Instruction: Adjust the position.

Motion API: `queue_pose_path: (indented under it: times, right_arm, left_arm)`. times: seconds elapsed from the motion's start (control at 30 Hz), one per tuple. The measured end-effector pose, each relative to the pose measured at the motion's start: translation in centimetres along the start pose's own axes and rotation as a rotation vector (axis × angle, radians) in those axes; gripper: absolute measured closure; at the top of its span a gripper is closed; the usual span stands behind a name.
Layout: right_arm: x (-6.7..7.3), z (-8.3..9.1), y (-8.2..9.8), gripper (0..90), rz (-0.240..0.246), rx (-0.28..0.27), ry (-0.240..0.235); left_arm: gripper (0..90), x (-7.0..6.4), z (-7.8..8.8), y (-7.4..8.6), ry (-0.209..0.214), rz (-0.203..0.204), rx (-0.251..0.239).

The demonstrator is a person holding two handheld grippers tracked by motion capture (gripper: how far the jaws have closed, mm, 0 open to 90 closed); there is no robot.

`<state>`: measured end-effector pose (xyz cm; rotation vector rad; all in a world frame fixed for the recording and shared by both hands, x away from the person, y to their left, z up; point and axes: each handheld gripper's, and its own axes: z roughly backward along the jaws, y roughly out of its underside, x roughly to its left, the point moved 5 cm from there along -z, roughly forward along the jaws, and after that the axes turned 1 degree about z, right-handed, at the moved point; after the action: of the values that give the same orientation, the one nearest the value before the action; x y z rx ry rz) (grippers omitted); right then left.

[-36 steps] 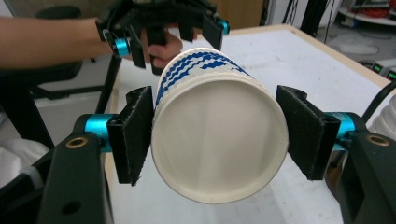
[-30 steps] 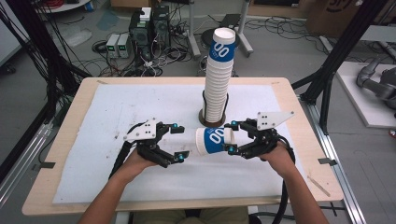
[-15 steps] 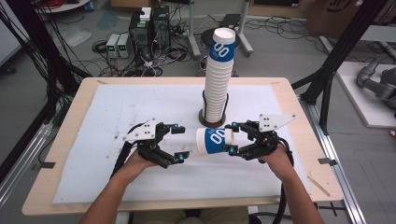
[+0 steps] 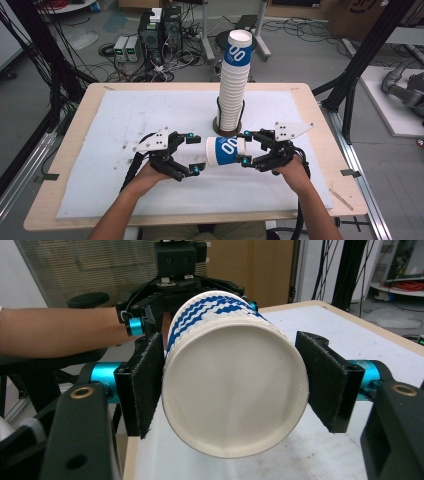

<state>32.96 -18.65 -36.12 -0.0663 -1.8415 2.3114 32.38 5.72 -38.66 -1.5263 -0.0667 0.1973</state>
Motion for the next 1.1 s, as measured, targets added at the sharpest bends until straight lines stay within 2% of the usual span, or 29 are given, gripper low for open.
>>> queue_pose_path:
  times: [0.3,0.6,0.9,1.1]
  right_arm:
    - [0.1,-0.3,0.1,31.4,-0.010,-0.003,-0.017]
    - [0.2,-0.6,0.2,31.3,-0.025,-0.008,-0.043]
    - [0.2,-0.9,0.3,31.4,-0.043,-0.023,-0.066]
    - [0.0,-1.0,0.6,31.7,-0.060,-0.033,-0.075]
  left_arm:
    - [13.9,0.0,-0.6,0.0,0.000,-0.019,-0.012]
    - [13.8,-0.2,-1.3,0.0,0.018,-0.030,-0.018]
    - [14.0,-0.2,-1.6,0.1,0.029,-0.003,-0.011]
    - [21.1,-0.2,-1.4,-0.2,0.019,-0.024,-0.009]
